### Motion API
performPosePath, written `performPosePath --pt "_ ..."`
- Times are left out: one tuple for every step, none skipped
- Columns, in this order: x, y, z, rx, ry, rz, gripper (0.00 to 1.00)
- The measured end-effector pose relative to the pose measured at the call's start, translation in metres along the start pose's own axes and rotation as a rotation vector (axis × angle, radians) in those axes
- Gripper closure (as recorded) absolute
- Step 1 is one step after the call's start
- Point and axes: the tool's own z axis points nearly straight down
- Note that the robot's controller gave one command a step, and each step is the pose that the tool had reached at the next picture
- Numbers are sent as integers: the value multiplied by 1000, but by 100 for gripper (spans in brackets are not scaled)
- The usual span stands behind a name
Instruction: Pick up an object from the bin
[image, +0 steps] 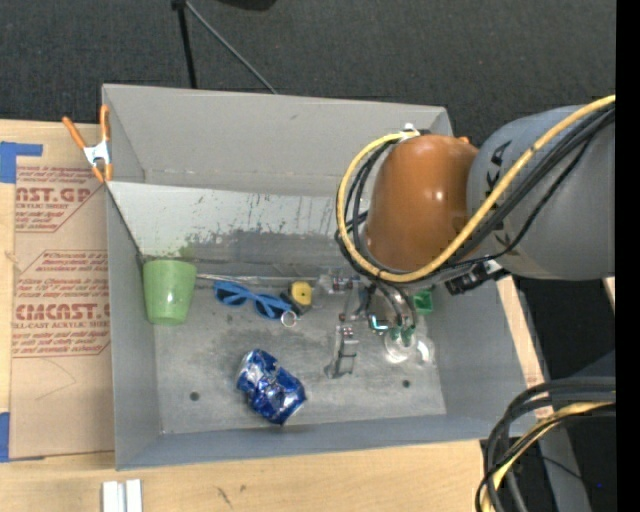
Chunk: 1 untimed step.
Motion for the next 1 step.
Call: performPosePath --pt "-3 46 98 -4 -27 33 0"
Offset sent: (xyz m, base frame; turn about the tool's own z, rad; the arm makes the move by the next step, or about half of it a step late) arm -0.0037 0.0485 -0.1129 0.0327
